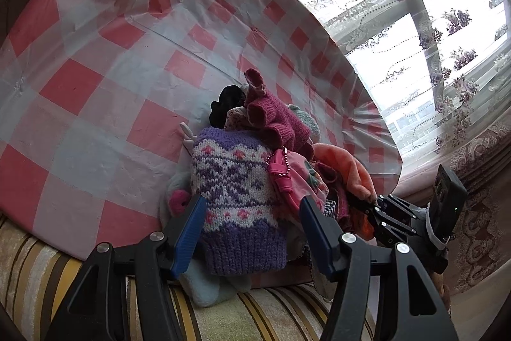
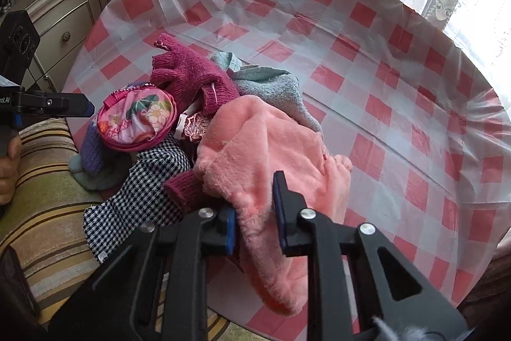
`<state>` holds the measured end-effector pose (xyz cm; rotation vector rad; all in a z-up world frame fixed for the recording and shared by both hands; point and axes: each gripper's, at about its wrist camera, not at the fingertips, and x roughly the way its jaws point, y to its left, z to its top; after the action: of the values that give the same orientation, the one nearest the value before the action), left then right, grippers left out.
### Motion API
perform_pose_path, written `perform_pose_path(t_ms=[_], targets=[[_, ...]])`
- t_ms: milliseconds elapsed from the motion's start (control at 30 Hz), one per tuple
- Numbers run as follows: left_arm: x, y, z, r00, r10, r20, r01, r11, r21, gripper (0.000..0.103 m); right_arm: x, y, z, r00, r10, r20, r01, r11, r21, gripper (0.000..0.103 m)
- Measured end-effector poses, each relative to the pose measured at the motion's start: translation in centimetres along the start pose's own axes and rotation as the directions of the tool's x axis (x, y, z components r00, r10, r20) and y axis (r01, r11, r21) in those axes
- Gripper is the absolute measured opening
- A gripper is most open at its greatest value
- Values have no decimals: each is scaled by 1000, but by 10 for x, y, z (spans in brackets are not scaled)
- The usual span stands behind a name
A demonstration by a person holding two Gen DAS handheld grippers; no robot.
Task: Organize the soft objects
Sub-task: 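Grasp the pink fuzzy hat with the right tool, then carry the pink hat into the box with the right tool while the left tool grasps the purple mitten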
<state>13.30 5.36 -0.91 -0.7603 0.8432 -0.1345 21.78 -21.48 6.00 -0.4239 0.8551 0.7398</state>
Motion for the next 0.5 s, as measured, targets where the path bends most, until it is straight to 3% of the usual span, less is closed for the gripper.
perform_pose_path(t_ms=[167, 333, 500], targets=[[-3, 8, 4, 1000, -10, 20, 11, 999, -43, 61, -20, -26, 1, 996, 40, 80, -51, 989, 140, 11], [-4, 19, 8, 1000, -2, 27, 4, 995, -98, 62, -55, -48, 0, 987, 6, 162, -42, 975, 216, 11], [13, 23, 7, 998, 24, -54, -30, 993, -115, 61, -107, -56, -17, 974, -51, 221, -7, 967, 253, 11]])
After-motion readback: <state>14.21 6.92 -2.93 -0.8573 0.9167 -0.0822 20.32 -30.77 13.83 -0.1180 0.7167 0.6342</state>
